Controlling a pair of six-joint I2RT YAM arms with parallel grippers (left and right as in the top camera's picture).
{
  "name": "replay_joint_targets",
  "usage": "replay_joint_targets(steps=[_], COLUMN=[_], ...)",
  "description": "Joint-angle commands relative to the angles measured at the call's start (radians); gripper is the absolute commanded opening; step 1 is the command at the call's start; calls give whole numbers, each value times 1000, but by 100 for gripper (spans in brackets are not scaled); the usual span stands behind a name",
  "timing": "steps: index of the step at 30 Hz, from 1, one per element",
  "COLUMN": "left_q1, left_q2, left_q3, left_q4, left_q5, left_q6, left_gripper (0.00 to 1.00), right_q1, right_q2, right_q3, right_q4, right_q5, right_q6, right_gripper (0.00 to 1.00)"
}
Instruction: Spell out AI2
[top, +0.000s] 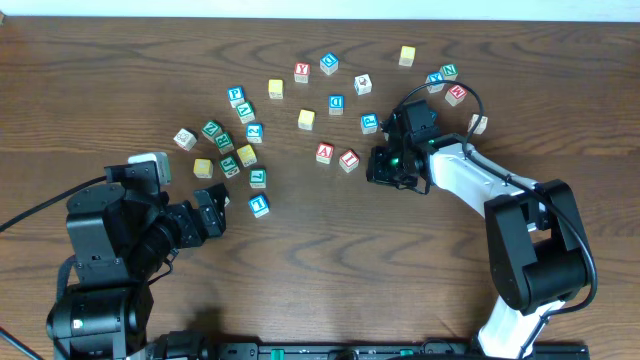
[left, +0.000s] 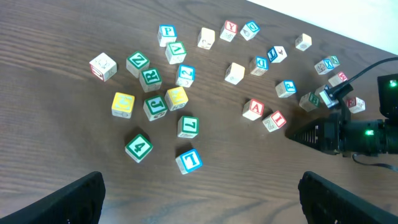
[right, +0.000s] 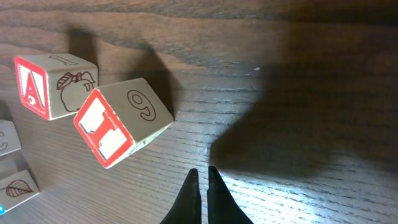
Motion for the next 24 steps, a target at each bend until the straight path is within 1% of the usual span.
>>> replay_joint_targets(steps=[1,5,8,12,24], left_q1=[-1,-1,-1,-1,-1], left_q2=[-1,-1,-1,-1,-1], left_q3=[14,14,14,14,14], left_q4=[-3,-3,-3,-3,-3], left_q5=[-10,-10,-10,-10,-10], left_q6=[20,20,20,20,20], left_gripper=[98,98,98,98,98], right_q1=[-6,3,20,47,87], right_q2=[-31,-36,-34,-30,-20], right_q3=[37,56,56,56,56], right_q4=[3,22,22,22,29], right_q5=[-29,-20,60,105,193], right_q6=[-15,3,55,79,83], right_gripper=[1,1,1,1,1])
